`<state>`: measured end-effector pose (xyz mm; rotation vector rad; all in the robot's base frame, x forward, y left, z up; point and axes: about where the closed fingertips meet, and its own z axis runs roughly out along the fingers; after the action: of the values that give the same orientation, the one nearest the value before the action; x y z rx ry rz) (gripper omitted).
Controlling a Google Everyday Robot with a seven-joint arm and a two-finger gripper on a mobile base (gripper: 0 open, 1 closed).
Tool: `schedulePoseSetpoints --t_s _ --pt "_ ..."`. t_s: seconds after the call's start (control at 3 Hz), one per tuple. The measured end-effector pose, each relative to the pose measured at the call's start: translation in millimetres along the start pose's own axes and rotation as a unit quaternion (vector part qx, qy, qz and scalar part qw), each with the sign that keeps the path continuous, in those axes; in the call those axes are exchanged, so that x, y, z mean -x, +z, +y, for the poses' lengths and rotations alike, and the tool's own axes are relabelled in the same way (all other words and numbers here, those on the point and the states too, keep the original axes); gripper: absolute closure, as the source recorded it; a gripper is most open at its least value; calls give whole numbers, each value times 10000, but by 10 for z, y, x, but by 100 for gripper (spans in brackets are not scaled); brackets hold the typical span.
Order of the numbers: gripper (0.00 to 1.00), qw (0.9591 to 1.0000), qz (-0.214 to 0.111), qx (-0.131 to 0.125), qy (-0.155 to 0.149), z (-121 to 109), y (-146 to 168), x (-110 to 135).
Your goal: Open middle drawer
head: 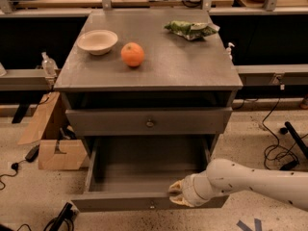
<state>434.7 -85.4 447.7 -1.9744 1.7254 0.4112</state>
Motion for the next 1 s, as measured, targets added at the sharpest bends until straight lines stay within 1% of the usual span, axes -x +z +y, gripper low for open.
schedulePoseSetpoints --t_s 1.0 --pt "28 10000 -12 24 -4 16 20 9"
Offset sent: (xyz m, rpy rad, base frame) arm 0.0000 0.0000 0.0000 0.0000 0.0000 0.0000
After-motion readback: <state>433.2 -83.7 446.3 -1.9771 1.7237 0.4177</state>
